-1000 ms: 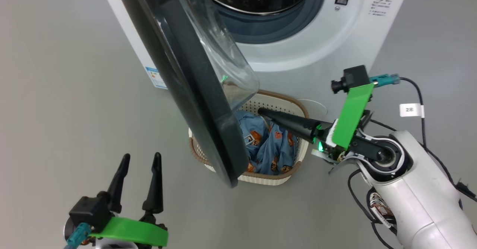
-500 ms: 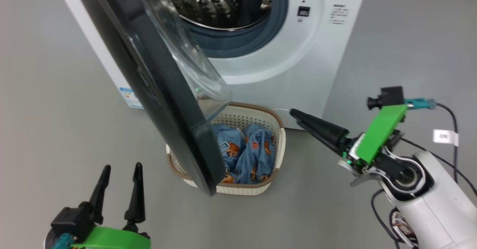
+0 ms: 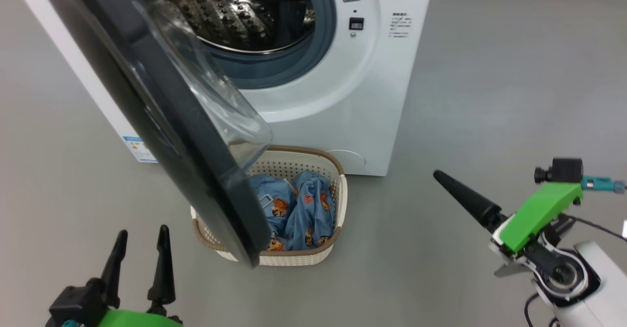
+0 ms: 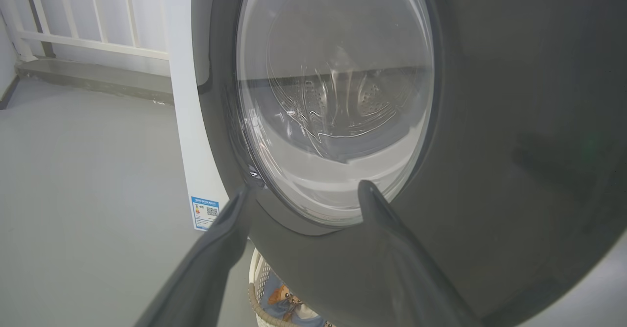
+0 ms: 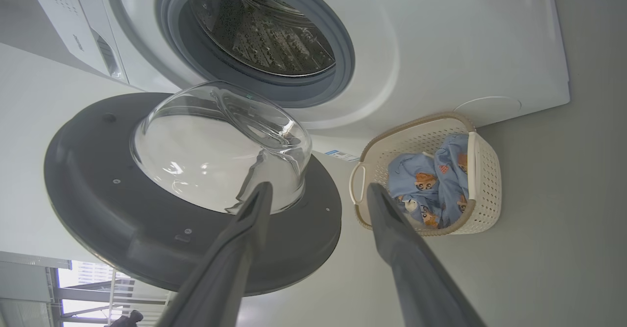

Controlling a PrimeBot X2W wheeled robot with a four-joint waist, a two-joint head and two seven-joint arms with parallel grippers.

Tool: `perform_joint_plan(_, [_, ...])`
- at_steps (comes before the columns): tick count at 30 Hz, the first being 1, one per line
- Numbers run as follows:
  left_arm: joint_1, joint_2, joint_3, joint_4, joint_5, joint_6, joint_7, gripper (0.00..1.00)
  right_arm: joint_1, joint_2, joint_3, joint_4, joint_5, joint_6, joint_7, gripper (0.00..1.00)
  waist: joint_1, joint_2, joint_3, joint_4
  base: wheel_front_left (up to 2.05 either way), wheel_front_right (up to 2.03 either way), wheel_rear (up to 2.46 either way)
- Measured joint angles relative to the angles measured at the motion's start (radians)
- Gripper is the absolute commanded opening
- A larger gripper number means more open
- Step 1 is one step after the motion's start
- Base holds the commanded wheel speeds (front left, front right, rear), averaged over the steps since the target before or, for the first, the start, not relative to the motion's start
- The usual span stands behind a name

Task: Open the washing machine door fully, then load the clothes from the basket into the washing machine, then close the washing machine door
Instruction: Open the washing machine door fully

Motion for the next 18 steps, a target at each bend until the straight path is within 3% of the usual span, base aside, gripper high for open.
perform_joint_plan(9, [0.021, 0.009, 0.019, -0.005, 0.000, 0.000, 0.000, 1.00, 0.064, -0.059, 0.066, -0.002, -0.035, 0.000, -0.159, 1.00, 0.0000, 0.0000, -0.003, -0.039, 0.00, 0.00, 0.00])
perform_joint_plan(18, [0.035, 0.018, 0.027, -0.012, 0.008, 0.000, 0.000, 1.00, 0.105, -0.124, 0.177, 0.001, -0.119, 0.000, -0.385, 1.00, 0.0000, 0.0000, -0.006, -0.056, 0.00, 0.00, 0.00])
